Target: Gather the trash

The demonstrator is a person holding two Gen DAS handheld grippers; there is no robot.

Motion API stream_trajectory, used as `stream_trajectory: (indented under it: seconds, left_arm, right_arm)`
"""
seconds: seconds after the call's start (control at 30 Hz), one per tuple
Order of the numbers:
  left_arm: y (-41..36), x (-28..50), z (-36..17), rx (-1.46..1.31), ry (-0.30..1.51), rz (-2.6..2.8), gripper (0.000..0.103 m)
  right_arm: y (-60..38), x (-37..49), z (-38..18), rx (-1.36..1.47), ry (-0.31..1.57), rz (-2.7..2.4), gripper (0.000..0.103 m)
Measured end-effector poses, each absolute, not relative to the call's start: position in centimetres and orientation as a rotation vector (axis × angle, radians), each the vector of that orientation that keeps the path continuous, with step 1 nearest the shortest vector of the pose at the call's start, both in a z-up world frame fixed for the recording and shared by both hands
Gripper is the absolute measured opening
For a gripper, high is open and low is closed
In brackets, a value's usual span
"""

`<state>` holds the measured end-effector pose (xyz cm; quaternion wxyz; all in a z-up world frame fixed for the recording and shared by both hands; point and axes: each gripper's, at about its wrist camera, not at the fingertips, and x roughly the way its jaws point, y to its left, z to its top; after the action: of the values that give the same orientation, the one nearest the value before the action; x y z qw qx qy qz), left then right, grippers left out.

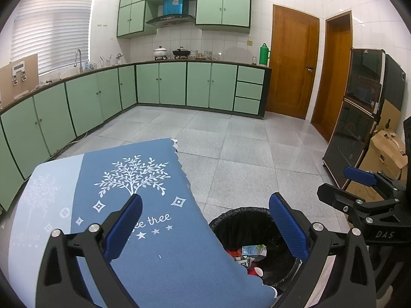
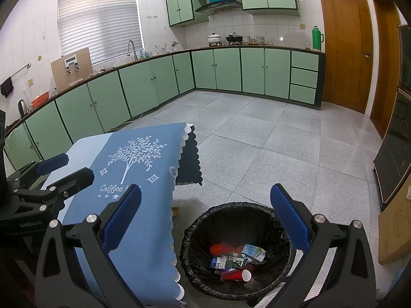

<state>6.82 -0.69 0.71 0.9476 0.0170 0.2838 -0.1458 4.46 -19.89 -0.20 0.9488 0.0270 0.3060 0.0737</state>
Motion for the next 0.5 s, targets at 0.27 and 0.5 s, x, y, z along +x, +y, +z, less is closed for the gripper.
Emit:
stream_trajectory:
  seconds: [0.27,0.5]
  left_arm:
    - [-0.78,6.82,0.81,0.034,0.577,-0.295,0.097]
    - [-0.77,6.81,0.78,0.035,0.576,-0.295,0.097]
  right_arm:
    - [-20.0,4.6,-0.06,0.054,0.617,0.148,0.098]
    - [-19.96,4.59,-0.07,0.053,0.616,0.148,0.098]
